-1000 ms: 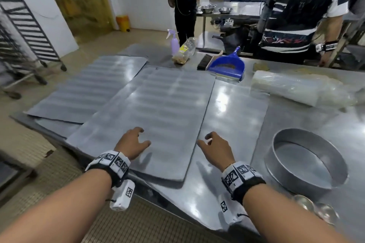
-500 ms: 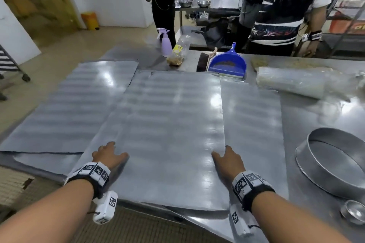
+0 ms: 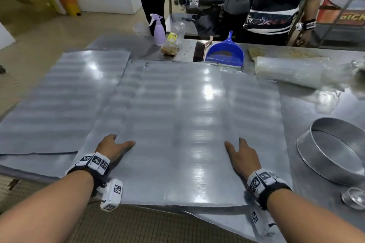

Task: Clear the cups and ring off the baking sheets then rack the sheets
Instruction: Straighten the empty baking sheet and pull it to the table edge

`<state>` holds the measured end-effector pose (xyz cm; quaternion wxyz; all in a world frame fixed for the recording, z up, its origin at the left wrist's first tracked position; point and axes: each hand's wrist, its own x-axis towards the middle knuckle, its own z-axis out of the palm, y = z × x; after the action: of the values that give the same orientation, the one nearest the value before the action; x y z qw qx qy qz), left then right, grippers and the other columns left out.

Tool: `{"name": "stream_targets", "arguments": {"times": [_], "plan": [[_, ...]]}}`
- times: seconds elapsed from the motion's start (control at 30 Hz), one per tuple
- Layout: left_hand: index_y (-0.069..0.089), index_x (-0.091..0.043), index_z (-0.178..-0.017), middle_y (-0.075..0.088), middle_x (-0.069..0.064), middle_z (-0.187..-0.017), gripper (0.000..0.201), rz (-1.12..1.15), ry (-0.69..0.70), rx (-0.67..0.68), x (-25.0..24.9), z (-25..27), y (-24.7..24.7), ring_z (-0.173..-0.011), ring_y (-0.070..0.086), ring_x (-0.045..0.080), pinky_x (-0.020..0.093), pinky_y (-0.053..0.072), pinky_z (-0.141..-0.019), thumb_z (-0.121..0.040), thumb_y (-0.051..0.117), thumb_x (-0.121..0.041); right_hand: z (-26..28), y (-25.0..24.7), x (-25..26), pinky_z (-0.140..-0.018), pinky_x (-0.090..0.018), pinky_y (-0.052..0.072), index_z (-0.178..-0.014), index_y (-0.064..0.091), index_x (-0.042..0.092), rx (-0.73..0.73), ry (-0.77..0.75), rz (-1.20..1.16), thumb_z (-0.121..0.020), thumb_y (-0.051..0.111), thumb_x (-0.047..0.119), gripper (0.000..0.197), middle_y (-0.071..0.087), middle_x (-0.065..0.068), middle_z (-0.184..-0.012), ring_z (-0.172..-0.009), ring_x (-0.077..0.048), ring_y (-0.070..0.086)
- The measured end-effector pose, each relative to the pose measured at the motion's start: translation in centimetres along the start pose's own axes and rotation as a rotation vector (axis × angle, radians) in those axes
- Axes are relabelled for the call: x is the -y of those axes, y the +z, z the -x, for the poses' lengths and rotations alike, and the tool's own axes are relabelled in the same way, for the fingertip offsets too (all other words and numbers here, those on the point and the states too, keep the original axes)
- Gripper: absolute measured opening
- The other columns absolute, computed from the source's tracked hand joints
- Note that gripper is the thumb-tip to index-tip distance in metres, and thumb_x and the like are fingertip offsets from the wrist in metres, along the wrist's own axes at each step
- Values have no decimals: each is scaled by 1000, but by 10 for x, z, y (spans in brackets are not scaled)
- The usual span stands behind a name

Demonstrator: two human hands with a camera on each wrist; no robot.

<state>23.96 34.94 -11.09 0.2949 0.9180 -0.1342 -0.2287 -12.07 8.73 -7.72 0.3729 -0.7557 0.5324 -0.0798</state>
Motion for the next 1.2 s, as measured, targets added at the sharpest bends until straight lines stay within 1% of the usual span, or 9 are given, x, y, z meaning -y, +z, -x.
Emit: {"name": "stream_targets", "arguments": {"times": [0.07,0.17,0.27,0.5,0.7,0.83,1.03,1.13,1.2], "plan": [[63,-12,-125,68,10,-125,108,20,20,-37,-6,7,6,-111,65,30,44,51,-100,-48,74,-86,1,-6,-1,-80,-27,38,-137,49,11,-38,-5,4,-97,50,55,59,63,-12,-130,-116,-33,60],[65,-10,-114,71,12,-114,75,58,57,-99,-24,22,15,-102,67,31,38,52,-90,-63,85,-62,2,-15,-9,-77,-25,38,-127,58,16,-93,-8,-34,-95,54,54,50,67,-7,-124,-109,-28,62],[67,-11,-105,73,9,-103,57,98,96,-101,-37,28,26,-92,68,29,36,51,-82,-68,87,-49,14,-29,-18,-80,-23,35,-134,55,11,-112,26,-56,-97,56,48,52,63,-9,-131,-118,-30,58],[66,-12,-109,72,7,-101,58,150,192,-55,-71,44,67,-88,67,27,34,51,-78,-69,87,-48,35,-63,-59,-87,-26,37,-137,53,12,-230,84,-103,-96,59,48,55,61,-9,-135,-124,-30,55],[63,-9,-110,72,11,-104,59,116,258,5,-98,52,98,-88,67,28,33,49,-77,-71,86,-46,48,-80,-99,-105,-38,36,-136,54,12,-309,131,-39,-95,56,52,57,58,-8,-141,-130,-35,48],[61,-8,-112,71,13,-106,58,90,260,32,-103,55,110,-89,65,29,33,47,-75,-74,85,-45,52,-82,-116,-102,-38,39,-134,56,12,-332,158,-41,-94,57,53,57,59,-9,-138,-129,-34,49],[56,-7,-116,65,16,-116,68,35,244,64,-102,52,110,-98,64,34,40,52,-85,-72,84,-50,48,-72,-138,-79,-32,40,-114,60,13,-320,213,-44,-91,58,58,50,68,-9,-116,-108,-31,60],[53,-4,-125,56,20,-129,78,-16,240,61,-103,53,109,-110,60,38,43,50,-94,-72,83,-52,46,-64,-147,-80,-34,40,-111,58,12,-304,239,3,-92,55,58,51,62,-11,-116,-106,-31,57],[49,-4,-127,58,18,-127,75,5,231,79,-102,53,109,-108,61,36,39,49,-91,-75,83,-48,45,-61,-147,-84,-37,41,-113,57,10,-295,244,34,-93,53,57,51,57,-13,-119,-109,-32,55]]}}
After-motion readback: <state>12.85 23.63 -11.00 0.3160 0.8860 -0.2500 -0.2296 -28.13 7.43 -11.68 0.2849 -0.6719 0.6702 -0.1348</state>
